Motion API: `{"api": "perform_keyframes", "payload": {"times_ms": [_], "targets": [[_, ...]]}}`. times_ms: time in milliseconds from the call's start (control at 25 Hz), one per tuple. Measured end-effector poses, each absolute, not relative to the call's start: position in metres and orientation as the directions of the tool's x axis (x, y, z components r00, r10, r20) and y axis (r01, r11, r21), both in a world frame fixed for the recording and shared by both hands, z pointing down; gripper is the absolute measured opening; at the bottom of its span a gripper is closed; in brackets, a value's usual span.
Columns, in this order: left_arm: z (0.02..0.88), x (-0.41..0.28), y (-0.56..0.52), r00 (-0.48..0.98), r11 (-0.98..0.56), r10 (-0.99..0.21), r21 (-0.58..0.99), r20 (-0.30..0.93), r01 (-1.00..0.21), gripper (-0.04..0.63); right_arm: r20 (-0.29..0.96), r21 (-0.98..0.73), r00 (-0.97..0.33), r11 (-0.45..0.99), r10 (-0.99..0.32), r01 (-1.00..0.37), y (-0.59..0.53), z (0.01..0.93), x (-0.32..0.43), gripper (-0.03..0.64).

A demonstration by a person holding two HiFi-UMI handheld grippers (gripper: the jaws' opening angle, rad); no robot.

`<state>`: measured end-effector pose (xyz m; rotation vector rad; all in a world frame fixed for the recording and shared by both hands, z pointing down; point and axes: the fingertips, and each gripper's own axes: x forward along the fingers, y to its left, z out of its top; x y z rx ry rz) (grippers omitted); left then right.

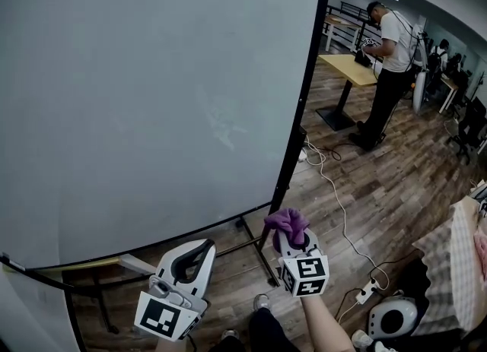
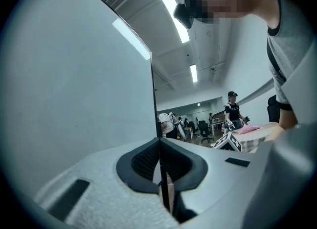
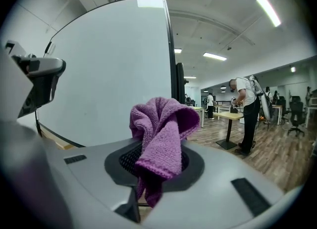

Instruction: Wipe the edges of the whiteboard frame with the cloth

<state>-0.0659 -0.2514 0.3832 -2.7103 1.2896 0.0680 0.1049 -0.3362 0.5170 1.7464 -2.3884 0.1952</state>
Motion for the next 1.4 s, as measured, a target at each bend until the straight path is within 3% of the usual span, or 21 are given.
{"api": "perform_keyframes", "payload": {"times_ms": [960, 1400], "targets": [[0.364, -0.095, -0.144, 0.641, -0.621, -0.754, -0.163, -0.141, -0.767, 0.020, 0.037, 0.007, -0.337, 0.338, -0.941, -0.941, -0.182, 0.416, 0.076, 0.063], [0.356, -0.091, -0.111, 0.577, -0.553, -0.802, -0.175, -0.154, -0.815, 0.020, -0.018, 0.014, -0.447, 0.446, -0.895, -0.895, -0.149, 0.392, 0.069, 0.063]]}}
